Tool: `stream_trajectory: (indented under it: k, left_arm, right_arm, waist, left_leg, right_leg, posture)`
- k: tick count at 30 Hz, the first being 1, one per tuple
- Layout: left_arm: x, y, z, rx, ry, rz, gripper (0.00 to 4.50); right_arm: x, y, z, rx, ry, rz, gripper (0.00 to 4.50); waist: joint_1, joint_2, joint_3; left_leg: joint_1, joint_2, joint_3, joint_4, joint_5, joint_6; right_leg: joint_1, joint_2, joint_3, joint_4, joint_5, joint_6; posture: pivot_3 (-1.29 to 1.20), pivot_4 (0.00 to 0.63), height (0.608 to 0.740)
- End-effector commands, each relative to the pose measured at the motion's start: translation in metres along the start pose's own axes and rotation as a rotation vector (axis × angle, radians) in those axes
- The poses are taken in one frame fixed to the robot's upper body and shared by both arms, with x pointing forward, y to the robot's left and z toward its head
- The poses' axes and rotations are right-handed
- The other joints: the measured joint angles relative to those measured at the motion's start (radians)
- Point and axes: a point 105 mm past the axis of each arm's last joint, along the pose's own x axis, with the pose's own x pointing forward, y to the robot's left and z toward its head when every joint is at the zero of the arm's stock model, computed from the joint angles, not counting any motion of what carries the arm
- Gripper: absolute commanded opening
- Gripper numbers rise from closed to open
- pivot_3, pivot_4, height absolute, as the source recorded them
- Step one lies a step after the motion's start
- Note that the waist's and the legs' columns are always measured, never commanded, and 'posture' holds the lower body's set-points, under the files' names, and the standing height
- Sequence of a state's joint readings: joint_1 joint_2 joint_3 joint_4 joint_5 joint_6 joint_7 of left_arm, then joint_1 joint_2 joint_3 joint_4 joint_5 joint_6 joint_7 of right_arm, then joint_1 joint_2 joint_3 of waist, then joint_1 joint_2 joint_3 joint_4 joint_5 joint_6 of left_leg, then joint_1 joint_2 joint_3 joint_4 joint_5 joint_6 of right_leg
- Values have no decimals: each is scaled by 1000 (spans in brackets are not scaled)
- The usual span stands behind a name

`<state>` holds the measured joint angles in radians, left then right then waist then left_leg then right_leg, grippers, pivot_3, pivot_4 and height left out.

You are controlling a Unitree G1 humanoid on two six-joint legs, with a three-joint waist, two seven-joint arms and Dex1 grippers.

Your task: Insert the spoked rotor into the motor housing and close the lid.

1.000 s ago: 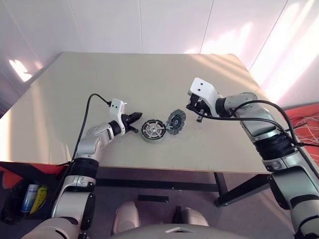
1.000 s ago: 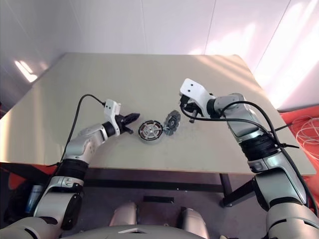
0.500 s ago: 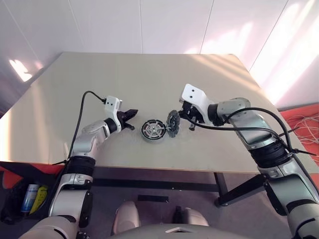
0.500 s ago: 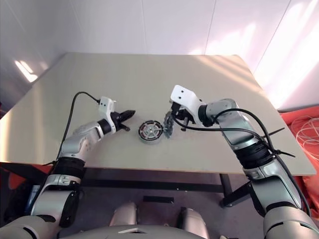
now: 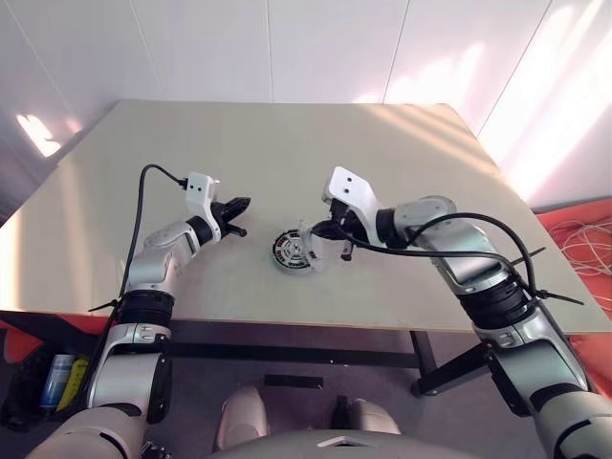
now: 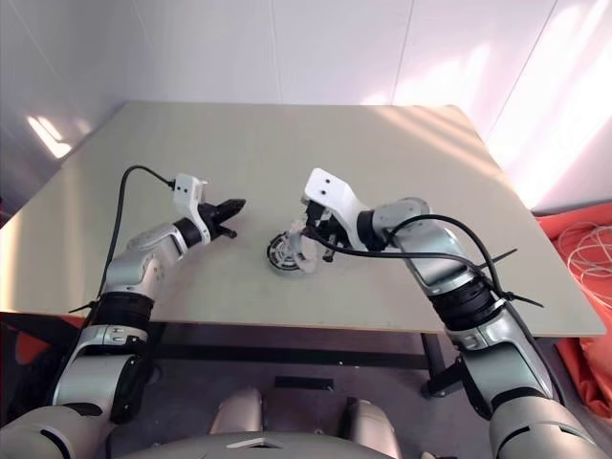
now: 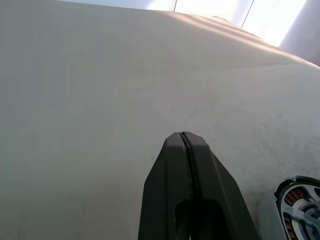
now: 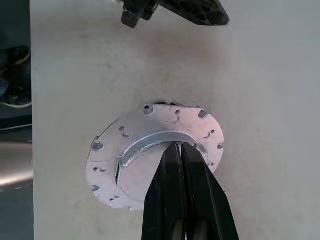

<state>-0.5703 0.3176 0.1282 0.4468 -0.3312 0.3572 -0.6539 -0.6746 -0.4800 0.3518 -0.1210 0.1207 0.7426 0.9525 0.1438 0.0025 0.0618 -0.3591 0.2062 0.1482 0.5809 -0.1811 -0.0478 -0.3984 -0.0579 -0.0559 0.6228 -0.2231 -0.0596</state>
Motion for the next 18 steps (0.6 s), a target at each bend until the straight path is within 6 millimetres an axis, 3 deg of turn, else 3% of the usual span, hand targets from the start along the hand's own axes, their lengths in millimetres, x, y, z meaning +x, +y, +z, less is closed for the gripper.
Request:
stream_trajectory:
  k: [1,18]
  left_arm:
    - [1,-4,18,31,-55,-11,0]
    - [0,-3,23,33,-67,-4,0]
  right_arm:
    - [5,-5,16,-25,-39,-26,25]
    - [33,-12,9,92,-70,-74,25]
  waist:
    - [0,0,0]
    - [0,0,0]
  left_leg:
    - [0,0,0,0,0,0]
    - [0,0,0,0,0,0]
  right_leg:
    - [0,0,0,0,0,0]
    - [0,0,0,0,0,0]
  posture:
    - [0,0,740]
    - [0,0,740]
